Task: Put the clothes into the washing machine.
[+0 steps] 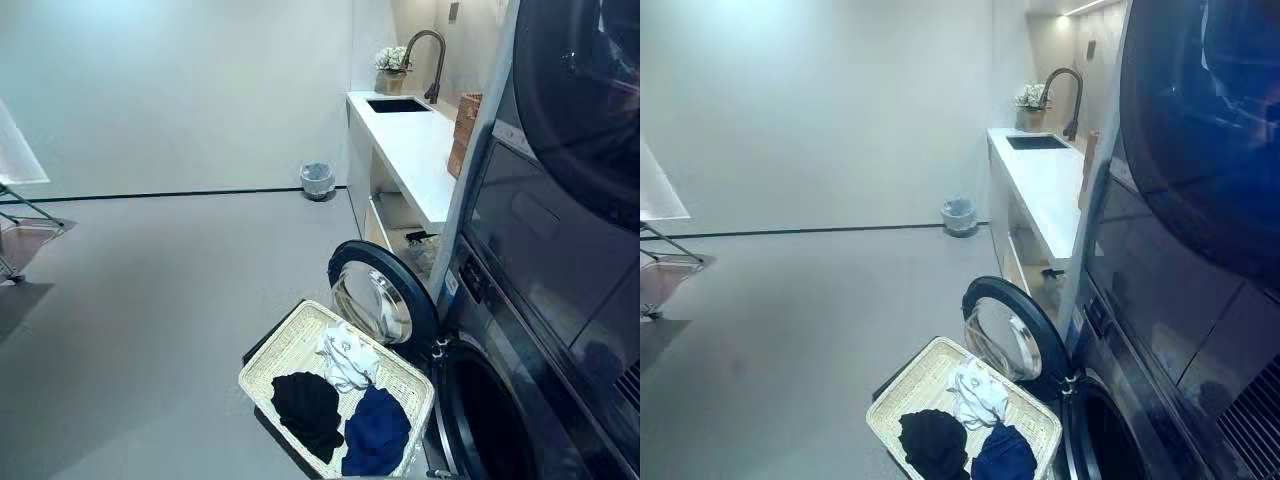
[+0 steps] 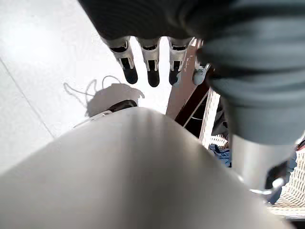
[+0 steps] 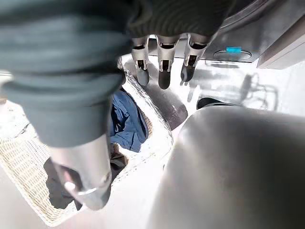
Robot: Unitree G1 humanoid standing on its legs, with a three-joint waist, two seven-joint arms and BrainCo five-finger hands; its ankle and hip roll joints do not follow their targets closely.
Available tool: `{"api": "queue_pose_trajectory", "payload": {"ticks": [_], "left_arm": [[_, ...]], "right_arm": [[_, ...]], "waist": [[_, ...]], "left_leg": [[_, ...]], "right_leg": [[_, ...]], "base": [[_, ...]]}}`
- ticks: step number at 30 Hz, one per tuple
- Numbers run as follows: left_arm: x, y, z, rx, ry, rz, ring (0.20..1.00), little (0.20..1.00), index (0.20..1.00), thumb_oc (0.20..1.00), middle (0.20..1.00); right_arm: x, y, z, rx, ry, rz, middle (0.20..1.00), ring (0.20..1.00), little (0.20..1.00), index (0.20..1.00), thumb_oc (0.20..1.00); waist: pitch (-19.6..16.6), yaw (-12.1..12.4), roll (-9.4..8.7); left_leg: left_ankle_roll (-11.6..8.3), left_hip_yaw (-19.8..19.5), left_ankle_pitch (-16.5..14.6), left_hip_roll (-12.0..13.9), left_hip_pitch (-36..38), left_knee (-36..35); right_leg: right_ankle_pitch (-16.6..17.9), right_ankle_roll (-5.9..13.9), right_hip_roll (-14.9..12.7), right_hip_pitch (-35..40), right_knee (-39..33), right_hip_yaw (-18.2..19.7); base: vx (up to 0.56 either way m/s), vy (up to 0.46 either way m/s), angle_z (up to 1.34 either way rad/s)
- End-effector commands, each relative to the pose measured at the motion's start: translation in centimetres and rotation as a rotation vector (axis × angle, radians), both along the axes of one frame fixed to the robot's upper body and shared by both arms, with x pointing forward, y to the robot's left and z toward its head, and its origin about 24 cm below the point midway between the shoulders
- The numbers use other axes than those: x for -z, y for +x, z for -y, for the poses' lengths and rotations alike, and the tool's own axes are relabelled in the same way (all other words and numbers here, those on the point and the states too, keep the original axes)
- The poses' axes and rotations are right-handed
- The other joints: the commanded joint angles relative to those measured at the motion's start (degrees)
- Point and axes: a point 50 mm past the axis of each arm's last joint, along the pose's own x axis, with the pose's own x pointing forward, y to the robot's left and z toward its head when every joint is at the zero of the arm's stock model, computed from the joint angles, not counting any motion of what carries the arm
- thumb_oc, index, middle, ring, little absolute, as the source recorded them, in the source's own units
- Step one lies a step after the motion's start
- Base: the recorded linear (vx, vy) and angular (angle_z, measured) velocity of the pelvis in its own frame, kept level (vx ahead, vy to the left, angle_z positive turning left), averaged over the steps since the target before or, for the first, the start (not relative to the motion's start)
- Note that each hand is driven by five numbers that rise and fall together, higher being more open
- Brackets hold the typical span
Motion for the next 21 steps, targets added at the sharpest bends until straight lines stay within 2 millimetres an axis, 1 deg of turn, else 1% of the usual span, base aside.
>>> {"api": "queue_pose_trajectory", "payload": {"ticks": [1, 7, 9, 13, 16, 21], "left_arm": [[-0.3, 2.7, 1.6, -0.003, -0.037, 0.045, 1.000, 1.000, 1.000, 1.000, 1.000], [-0.4, 3.0, 1.3, -0.033, 0.015, 0.081, 1.000, 1.000, 1.000, 1.000, 1.000], [-0.7, 3.7, 0.7, -0.046, 0.126, 0.162, 1.000, 1.000, 1.000, 1.000, 1.000], [-0.9, 3.8, -0.3, -0.096, 0.251, 0.202, 1.000, 1.000, 1.000, 1.000, 1.000], [-1.3, 4.1, -1.4, -0.122, 0.384, 0.287, 1.000, 1.000, 1.000, 1.000, 1.000], [-1.8, 4.7, -1.6, -0.147, 0.455, 0.381, 1.000, 1.000, 1.000, 1.000, 1.000]], "right_arm": [[-0.6, 3.2, -1.3, -0.053, 0.016, 0.072, 1.000, 1.000, 1.000, 1.000, 1.000], [-0.6, 3.2, -1.2, -0.052, 0.018, 0.073, 1.000, 1.000, 1.000, 1.000, 1.000], [-0.6, 3.2, -1.3, -0.043, 0.018, 0.072, 1.000, 1.000, 1.000, 1.000, 1.000], [-0.6, 3.1, -1.3, -0.031, 0.019, 0.070, 1.000, 1.000, 1.000, 1.000, 1.000], [-0.5, 2.8, -1.2, -0.011, 0.021, 0.069, 1.000, 1.000, 1.000, 1.000, 1.000], [-0.5, 2.8, -1.1, 0.009, 0.020, 0.074, 1.000, 1.000, 1.000, 1.000, 1.000]], "waist": [[3.71, -0.15, -0.84], [3.91, -0.18, -0.87], [4.05, -0.04, -0.89], [4.10, 0.05, -1.01], [4.10, 0.15, -1.23], [4.66, -0.01, -1.23]], "left_leg": [[5.47, 4.93, -7.28, -6.98, 2.63, 0.45], [5.45, 4.87, -7.19, -6.99, 2.54, 0.45], [5.43, 4.82, -7.11, -6.99, 2.46, 0.45], [5.45, 4.64, -7.00, -7.12, 2.47, 0.45], [5.39, 4.64, -6.88, -7.18, 2.53, 0.45], [5.20, 5.22, -6.69, -7.14, 2.22, 0.54]], "right_leg": [[-2.65, 1.77, 1.94, -1.22, 2.11, 1.44], [-2.61, 1.74, 1.98, -1.35, 2.14, 1.55], [-2.56, 1.74, 1.94, -1.39, 2.08, 1.45], [-2.40, 1.71, 1.95, -1.33, 1.92, 1.47], [-2.22, 1.62, 1.90, -1.21, 1.72, 1.46], [-1.80, 1.77, 1.75, -1.62, 1.58, 1.66]], "base": [[0.23, 0.055, 0.26], [0.00, 0.000, 0.00], [0.00, 0.000, 0.00], [0.01, 0.001, 0.00], [0.05, 0.005, 0.00], [0.05, 0.026, -0.01]]}}
